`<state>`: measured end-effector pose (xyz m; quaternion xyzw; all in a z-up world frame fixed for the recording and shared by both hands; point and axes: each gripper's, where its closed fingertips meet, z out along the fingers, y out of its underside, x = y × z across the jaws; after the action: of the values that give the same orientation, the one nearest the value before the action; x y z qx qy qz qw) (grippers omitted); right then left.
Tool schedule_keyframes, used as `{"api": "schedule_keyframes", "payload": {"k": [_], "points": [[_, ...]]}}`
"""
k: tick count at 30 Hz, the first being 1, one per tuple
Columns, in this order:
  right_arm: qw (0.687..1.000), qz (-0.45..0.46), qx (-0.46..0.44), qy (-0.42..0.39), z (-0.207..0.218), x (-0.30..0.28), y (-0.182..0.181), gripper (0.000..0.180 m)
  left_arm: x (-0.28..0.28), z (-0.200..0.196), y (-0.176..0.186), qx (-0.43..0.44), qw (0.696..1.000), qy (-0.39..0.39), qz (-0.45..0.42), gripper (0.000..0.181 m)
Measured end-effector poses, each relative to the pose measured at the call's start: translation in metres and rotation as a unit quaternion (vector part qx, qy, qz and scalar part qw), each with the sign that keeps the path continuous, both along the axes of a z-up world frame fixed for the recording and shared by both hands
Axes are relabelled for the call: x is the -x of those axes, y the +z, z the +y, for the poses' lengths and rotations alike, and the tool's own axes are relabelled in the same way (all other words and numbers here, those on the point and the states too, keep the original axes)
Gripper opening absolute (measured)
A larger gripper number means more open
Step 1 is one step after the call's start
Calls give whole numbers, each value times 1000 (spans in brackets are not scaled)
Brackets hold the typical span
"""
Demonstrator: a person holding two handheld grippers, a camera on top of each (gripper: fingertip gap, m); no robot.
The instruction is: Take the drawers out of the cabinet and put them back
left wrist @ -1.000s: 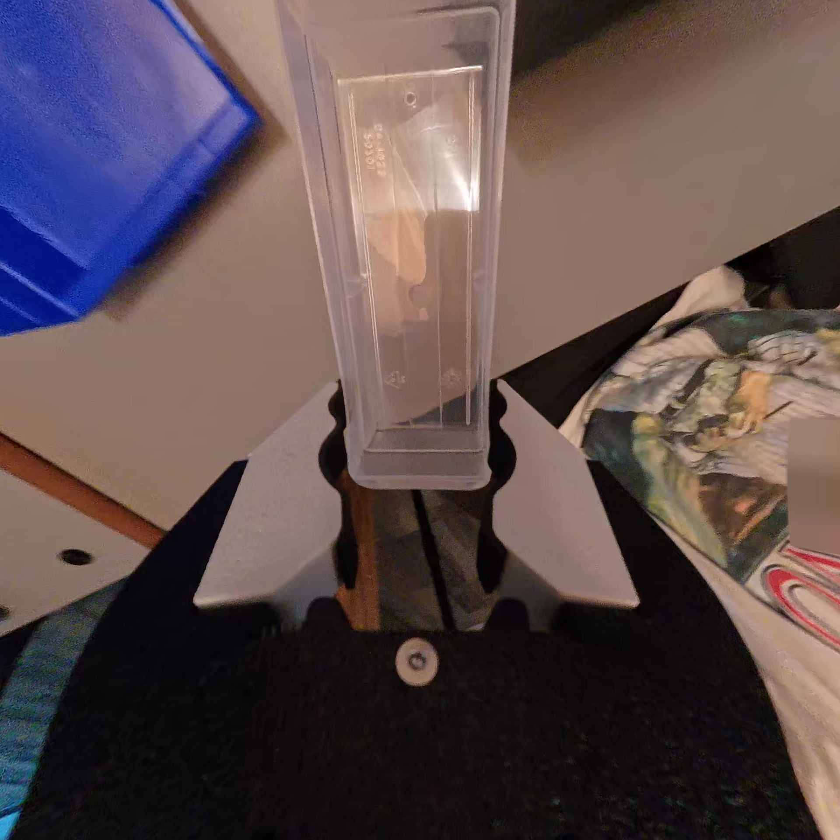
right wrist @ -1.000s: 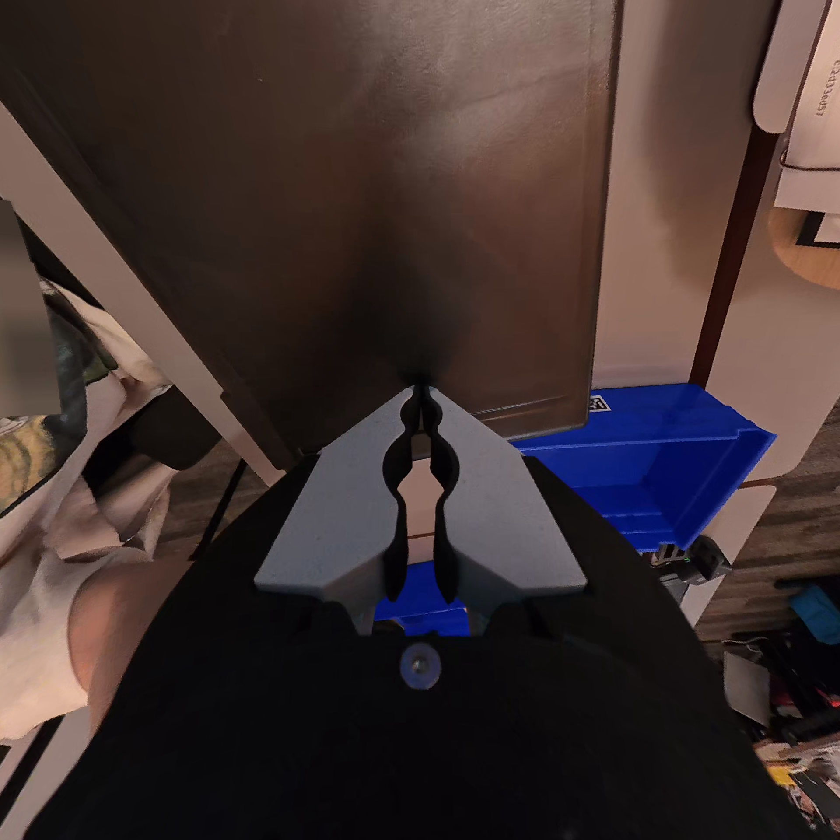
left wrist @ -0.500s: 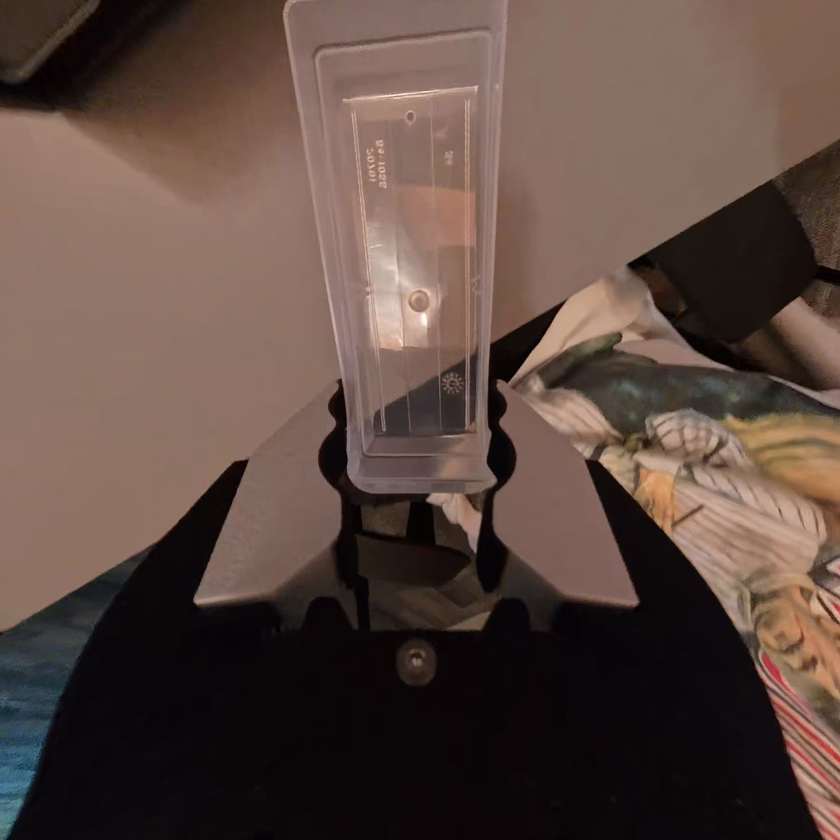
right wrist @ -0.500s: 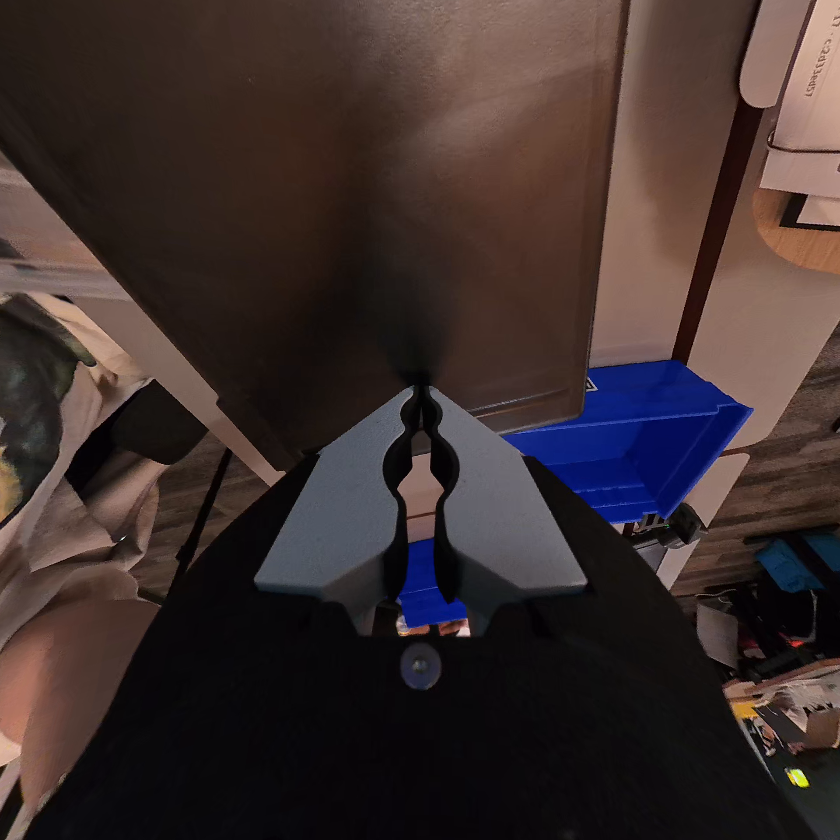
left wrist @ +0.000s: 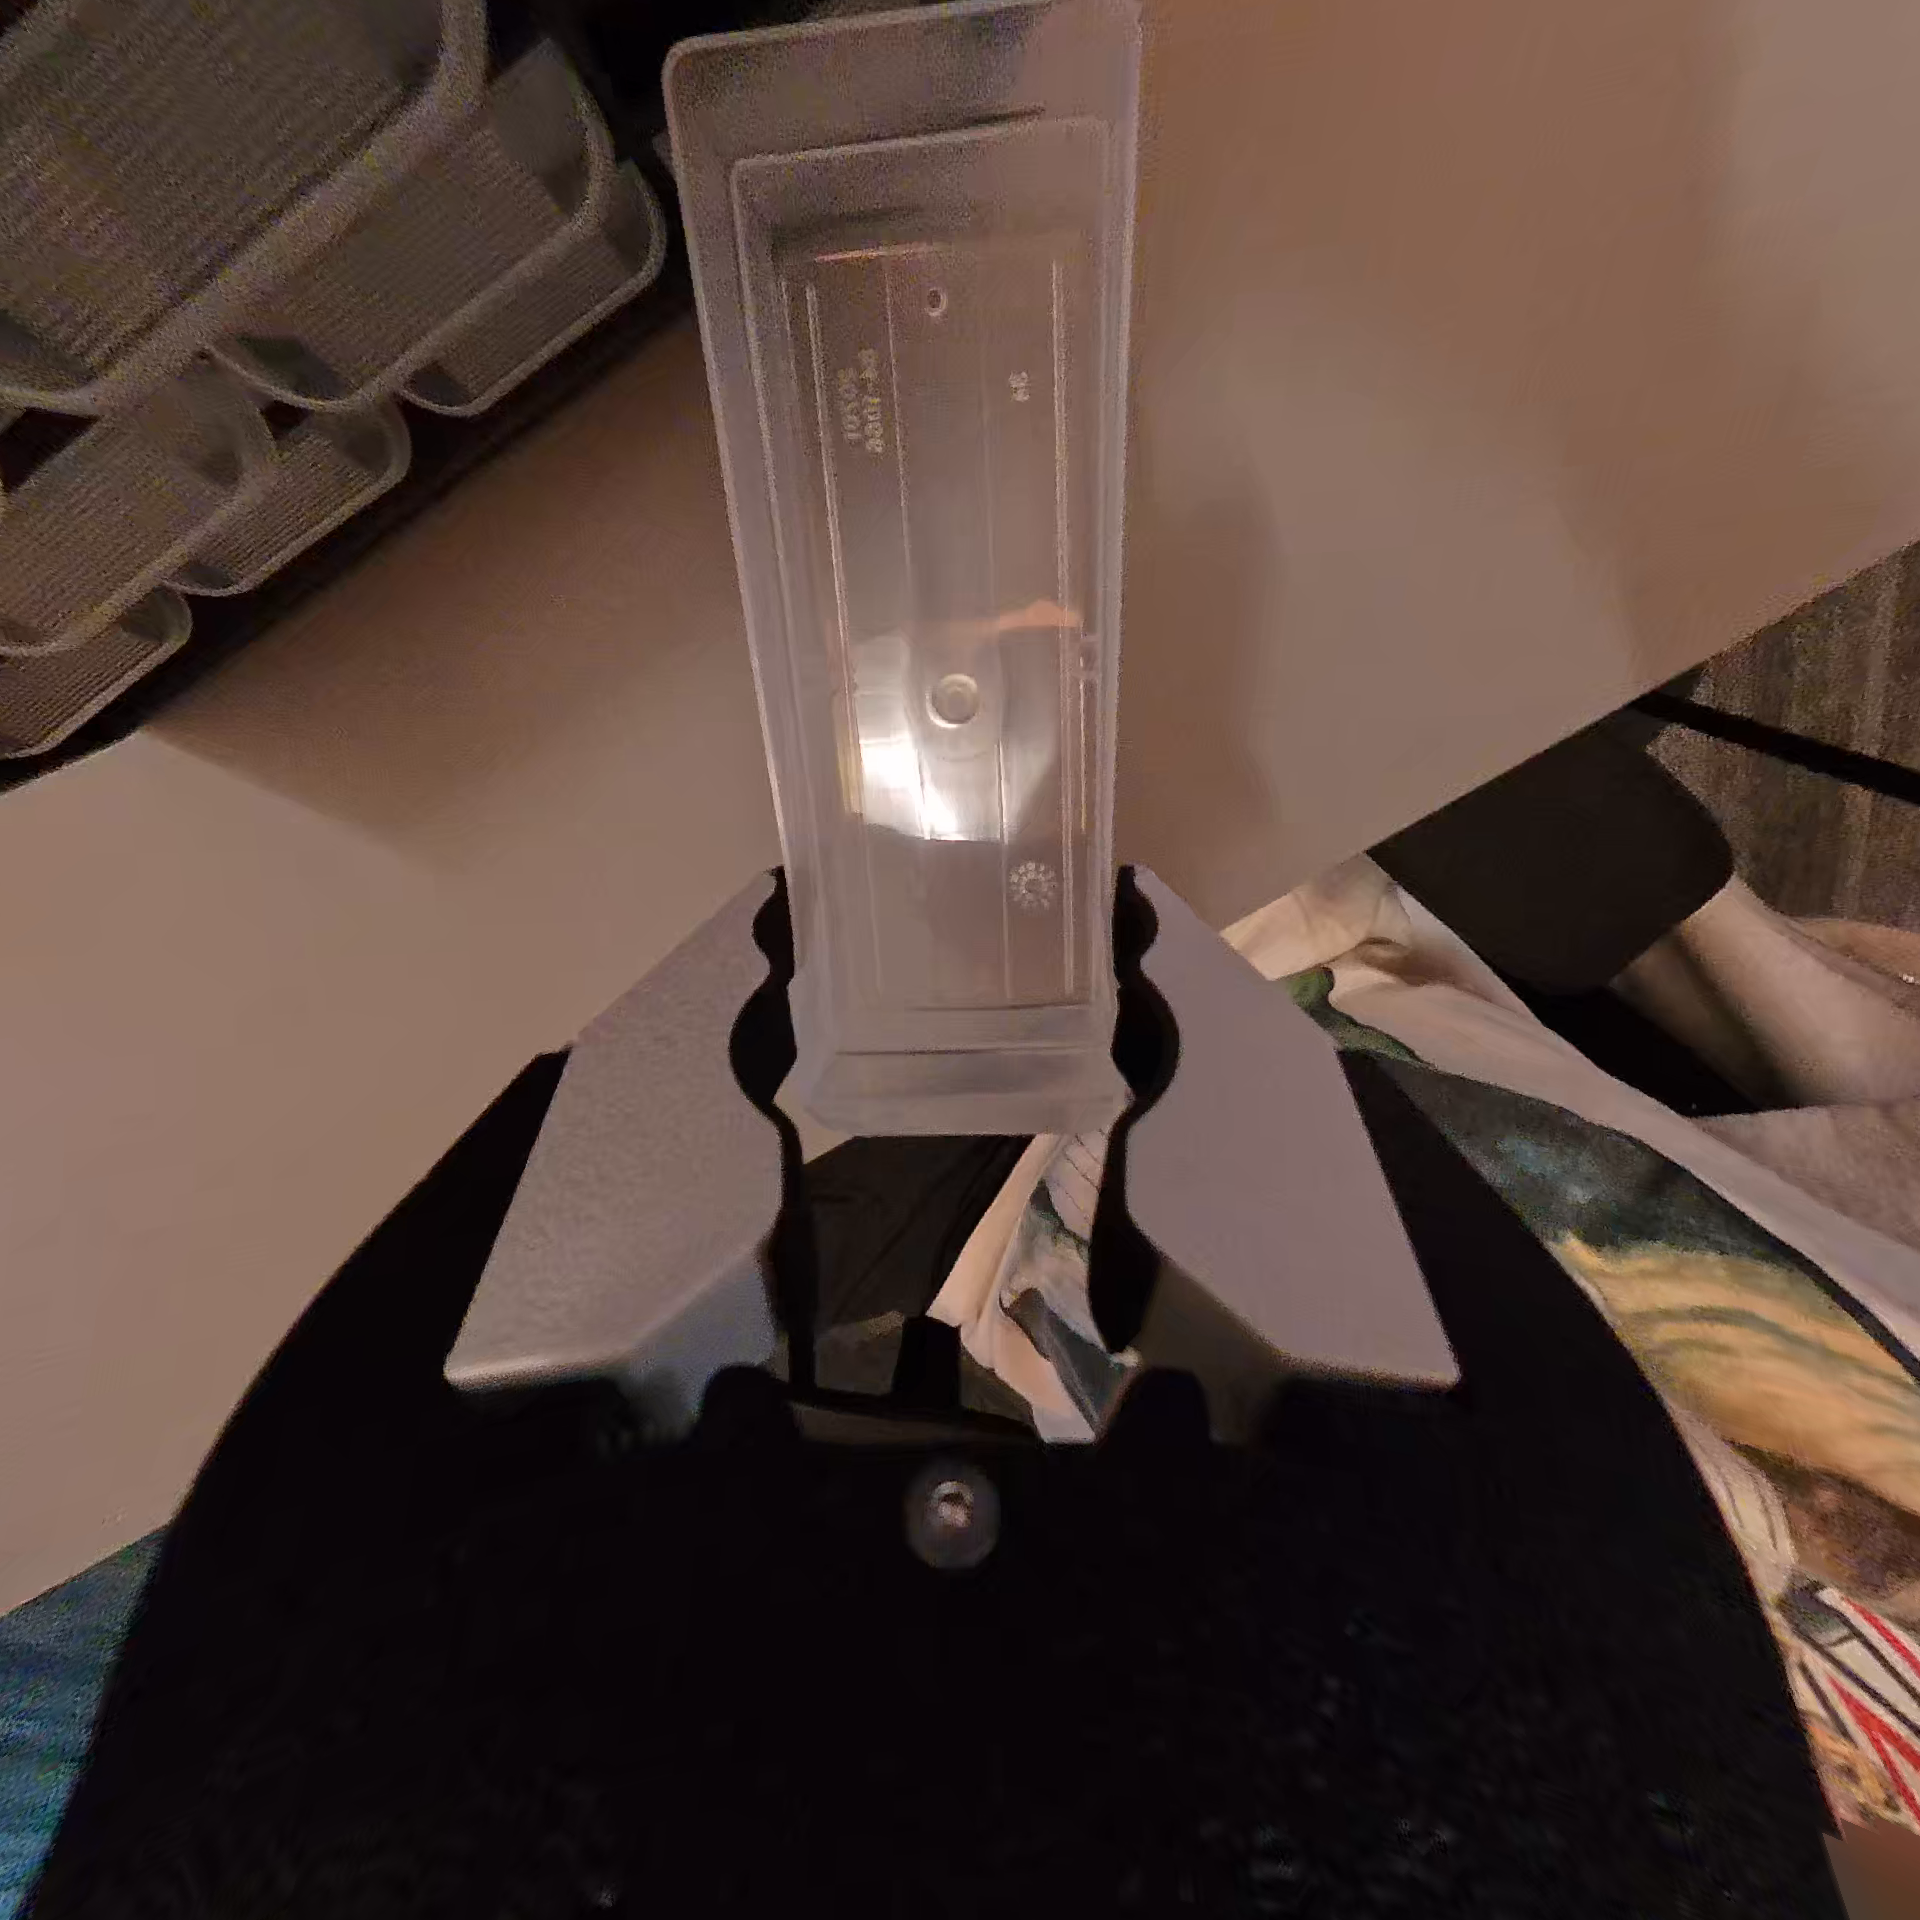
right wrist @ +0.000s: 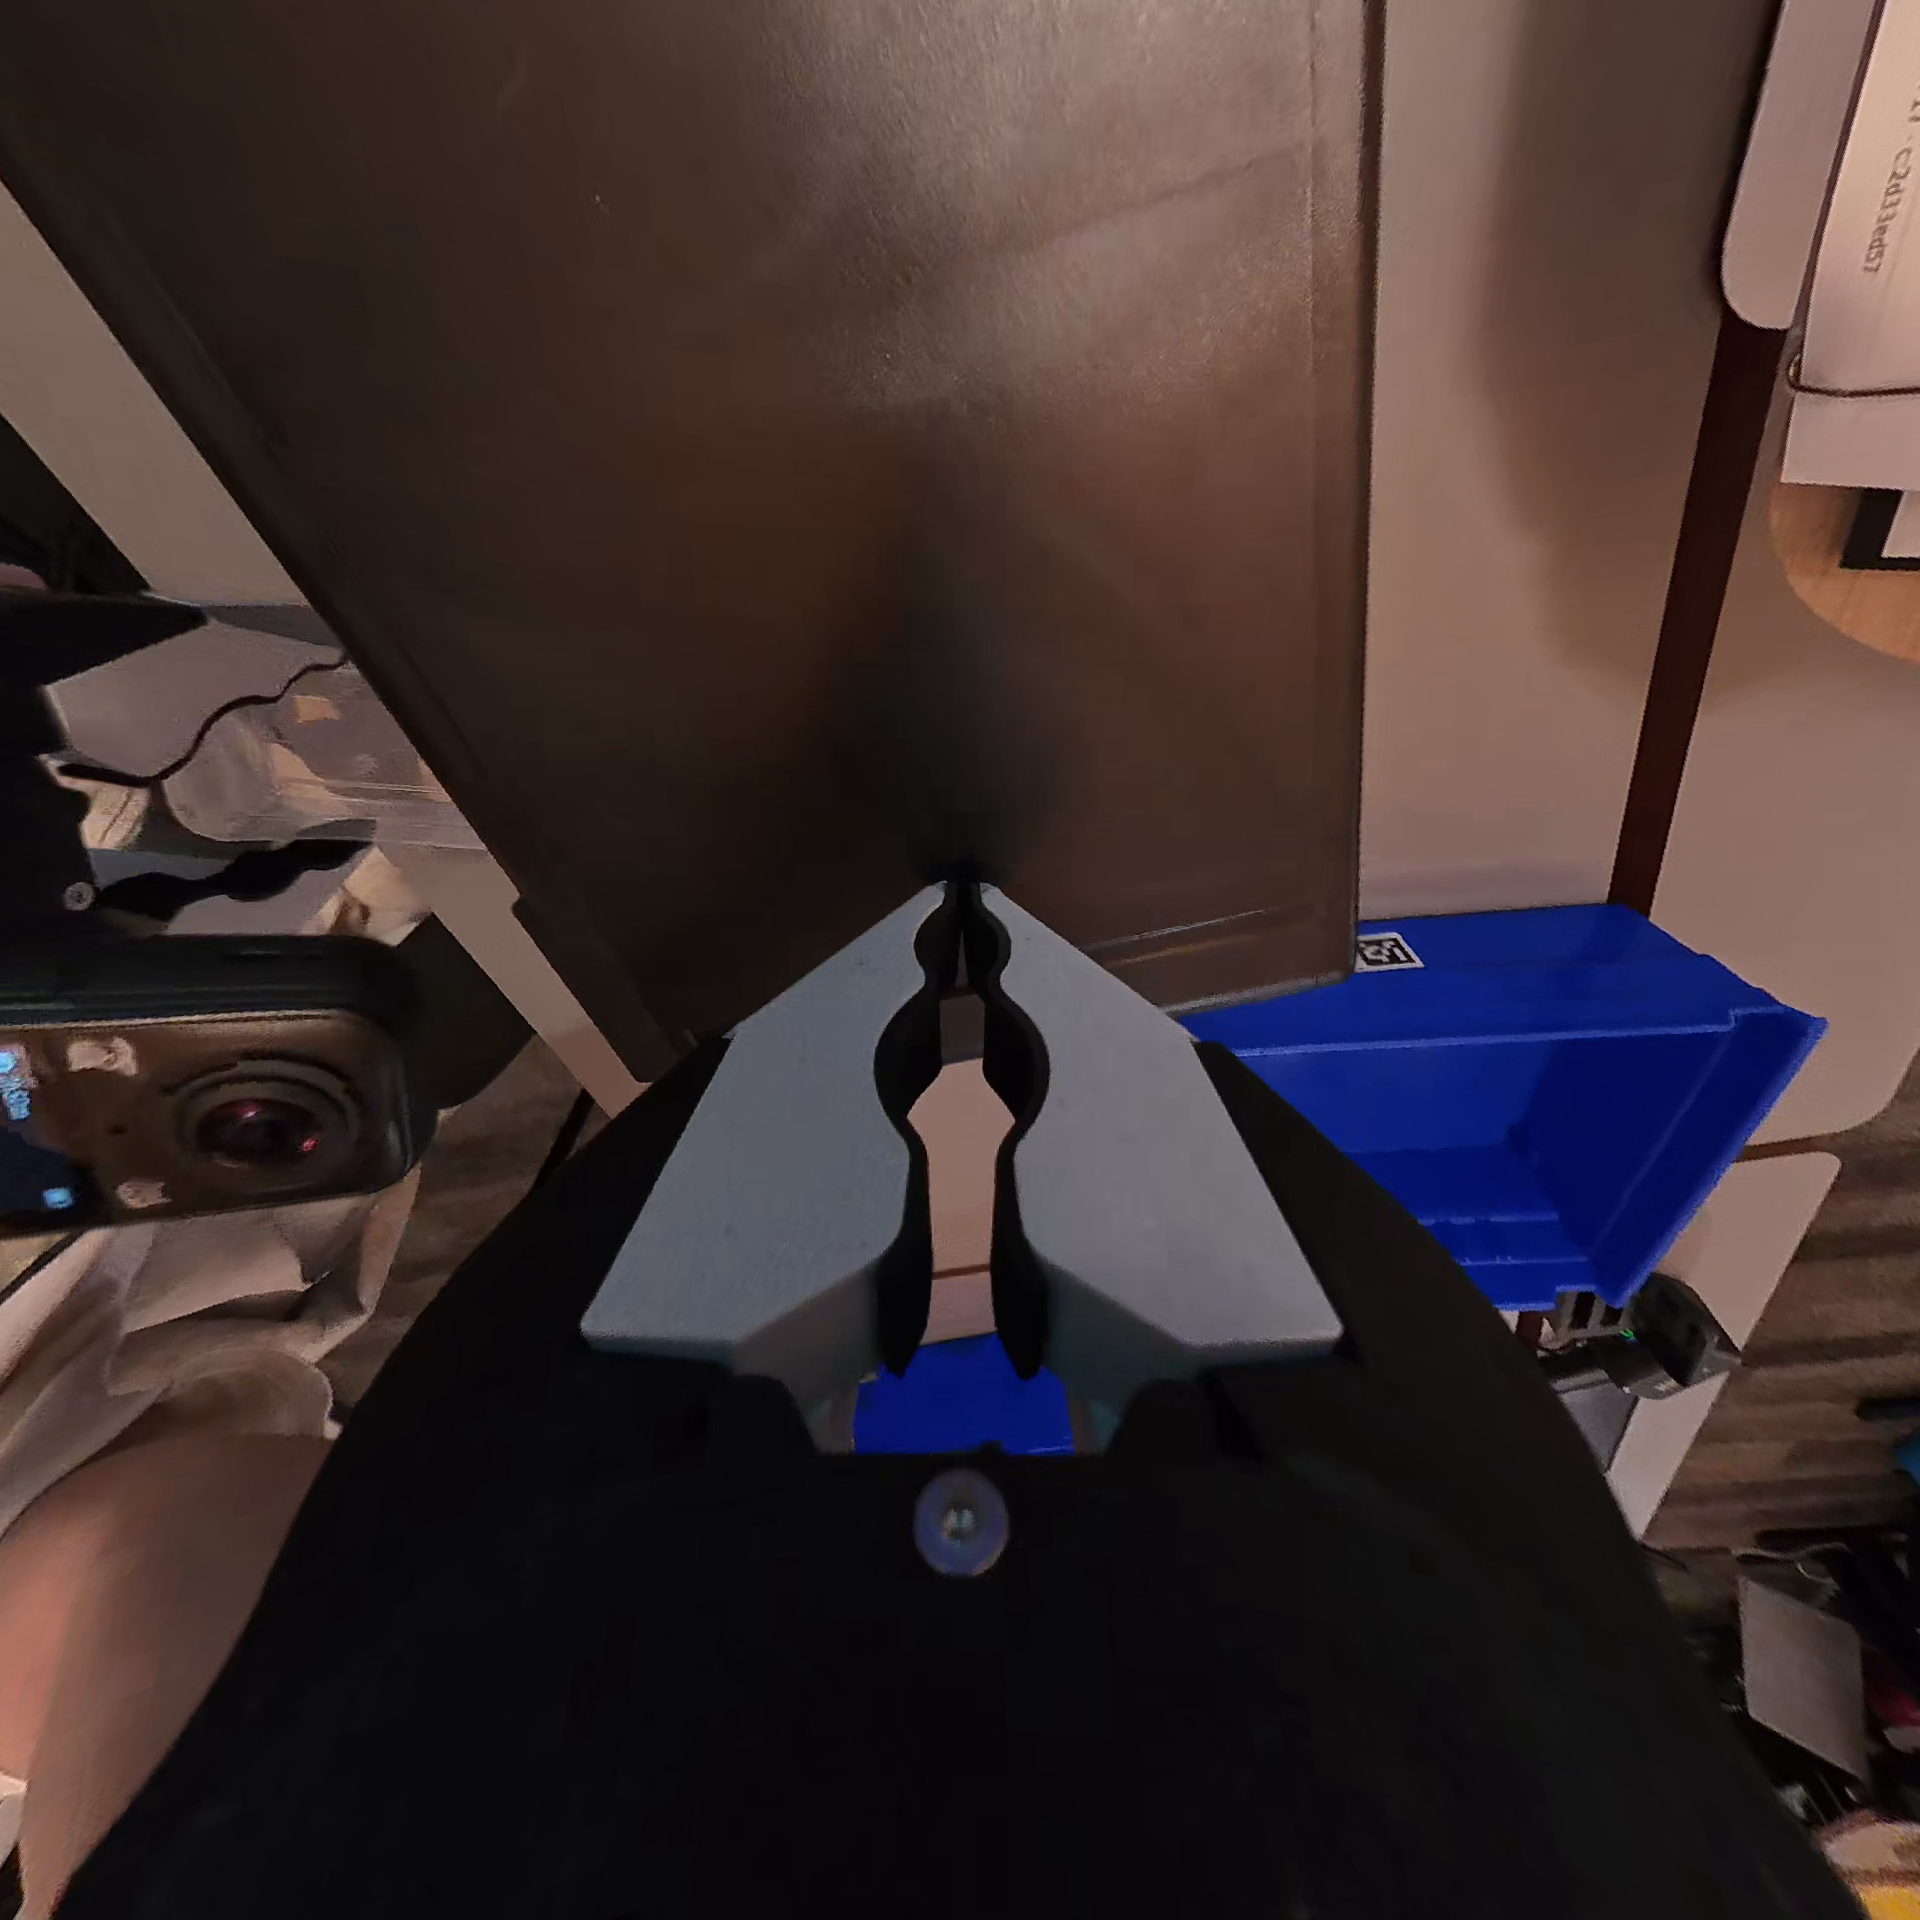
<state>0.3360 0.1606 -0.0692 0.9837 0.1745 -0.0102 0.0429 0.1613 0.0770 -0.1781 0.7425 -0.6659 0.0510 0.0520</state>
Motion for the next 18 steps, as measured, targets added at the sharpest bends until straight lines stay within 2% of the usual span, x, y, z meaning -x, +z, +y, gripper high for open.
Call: {"api": "schedule_keyframes", "payload": {"k": [7, 18], "points": [[1000, 8, -4, 0, 0, 0, 0, 0, -12, 0, -2, 1, 999, 41, 1, 59], [1000, 9, -9, -5, 0, 0, 0, 0, -26, -2, 13, -14, 996, 87, 7, 60]]}}
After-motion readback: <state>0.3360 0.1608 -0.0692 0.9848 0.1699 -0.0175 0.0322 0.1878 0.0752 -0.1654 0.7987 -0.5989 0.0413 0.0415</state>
